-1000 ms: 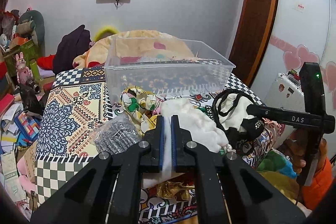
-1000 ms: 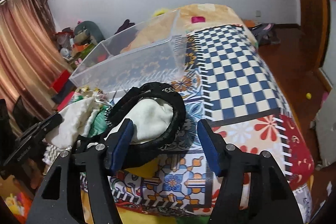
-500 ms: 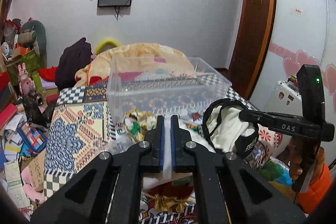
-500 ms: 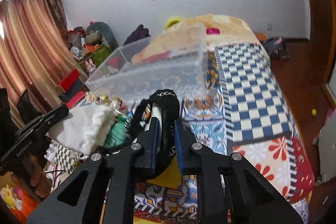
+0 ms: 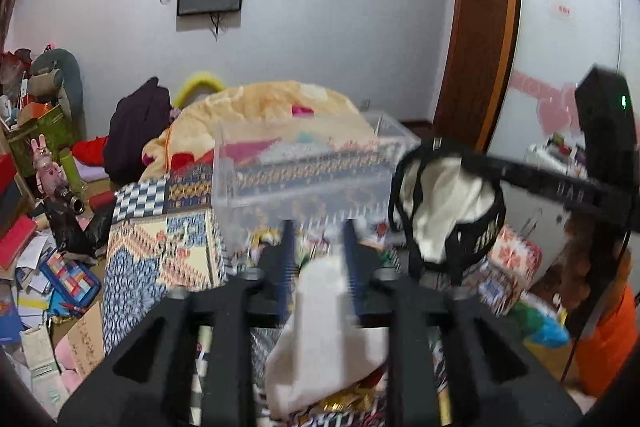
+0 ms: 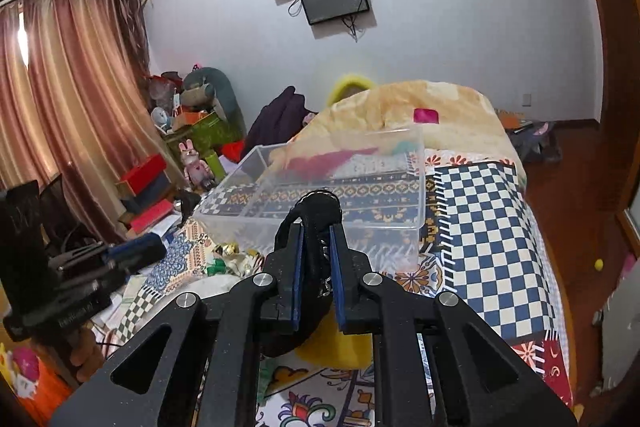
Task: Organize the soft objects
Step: 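Lift and carry the eye mask and cloth bag over the clear plastic box with both tools, then open both tools to drop the mask and bag into the box, then grasp the yellow sponge with the right tool while the left tool grasps the steel-wool bag, then carry the sponge and steel-wool bag over the clear box with both tools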
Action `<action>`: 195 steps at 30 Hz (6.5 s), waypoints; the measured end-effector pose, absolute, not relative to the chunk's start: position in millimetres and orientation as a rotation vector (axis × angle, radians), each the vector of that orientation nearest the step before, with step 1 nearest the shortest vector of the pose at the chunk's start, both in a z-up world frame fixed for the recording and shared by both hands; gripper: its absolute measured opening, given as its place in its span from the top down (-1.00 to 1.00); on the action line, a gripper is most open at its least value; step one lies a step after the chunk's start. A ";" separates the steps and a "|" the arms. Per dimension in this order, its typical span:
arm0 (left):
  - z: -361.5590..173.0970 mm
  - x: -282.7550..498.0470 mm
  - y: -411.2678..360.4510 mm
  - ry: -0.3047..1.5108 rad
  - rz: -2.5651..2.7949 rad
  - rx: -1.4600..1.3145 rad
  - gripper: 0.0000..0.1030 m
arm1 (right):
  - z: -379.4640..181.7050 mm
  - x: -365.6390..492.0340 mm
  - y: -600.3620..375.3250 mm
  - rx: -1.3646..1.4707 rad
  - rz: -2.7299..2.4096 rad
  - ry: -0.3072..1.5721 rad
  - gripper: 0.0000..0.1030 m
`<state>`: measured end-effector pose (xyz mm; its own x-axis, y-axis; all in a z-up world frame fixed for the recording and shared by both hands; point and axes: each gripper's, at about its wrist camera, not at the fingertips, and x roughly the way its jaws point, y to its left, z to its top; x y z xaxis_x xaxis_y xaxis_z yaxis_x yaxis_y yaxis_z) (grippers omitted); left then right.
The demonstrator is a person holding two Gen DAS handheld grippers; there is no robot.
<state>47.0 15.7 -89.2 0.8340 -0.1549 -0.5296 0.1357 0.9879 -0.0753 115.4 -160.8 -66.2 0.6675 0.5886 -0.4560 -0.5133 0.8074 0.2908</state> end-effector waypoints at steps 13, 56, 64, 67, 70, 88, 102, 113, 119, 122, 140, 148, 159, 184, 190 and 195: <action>-107.6 44.5 13.3 0.635 -0.223 -0.087 -0.06 | -97.7 103.7 -128.9 0.045 0.719 0.634 0.73; -48.5 67.2 24.4 0.451 -0.149 -0.055 0.82 | -38.7 122.7 -137.1 0.118 0.676 0.493 0.76; -31.5 109.5 30.7 0.421 -0.113 -0.066 0.82 | -26.5 160.5 -127.9 0.124 0.626 0.473 0.76; -35.3 130.4 31.7 0.452 -0.102 -0.077 0.82 | -28.4 172.8 -122.4 0.104 0.598 0.479 0.76; -41.9 149.0 30.2 0.483 -0.086 -0.066 0.82 | -32.7 186.5 -122.1 0.095 0.581 0.502 0.76; -101.3 214.5 24.8 0.717 -0.065 -0.045 0.81 | -85.2 227.0 -109.4 -0.021 0.560 0.722 0.69; -78.2 180.6 26.0 0.656 -0.105 -0.059 0.46 | -67.1 200.4 -122.7 -0.089 0.521 0.658 0.12; -47.5 123.2 38.0 0.516 -0.098 -0.090 -0.23 | -38.7 154.6 -141.7 -0.048 0.536 0.529 -0.53; -55.2 93.0 37.9 0.501 -0.089 -0.070 -0.51 | -45.7 134.0 -145.2 -0.036 0.549 0.522 -0.65; -64.1 82.5 39.8 0.520 -0.095 -0.074 -0.53 | -56.9 126.8 -144.6 -0.036 0.553 0.541 -0.66; -146.4 59.7 46.7 0.713 -0.060 -0.104 -0.74 | -137.5 103.1 -152.9 0.019 0.551 0.772 -0.64; -165.5 56.0 50.8 0.744 -0.032 -0.119 -0.60 | -148.0 97.5 -155.1 0.025 0.567 0.801 -0.14; -168.6 49.6 59.7 0.743 -0.043 -0.127 0.01 | -145.0 93.3 -162.5 0.040 0.558 0.772 0.22; -72.6 38.4 51.3 0.490 -0.069 -0.094 0.39 | -64.5 102.1 -160.0 0.031 0.572 0.566 0.23; -54.1 59.4 45.7 0.445 -0.086 -0.092 0.39 | -49.0 117.2 -143.6 0.016 0.590 0.517 0.23; -48.8 83.5 40.4 0.453 -0.099 -0.090 0.39 | -40.7 131.8 -135.1 0.023 0.602 0.496 0.23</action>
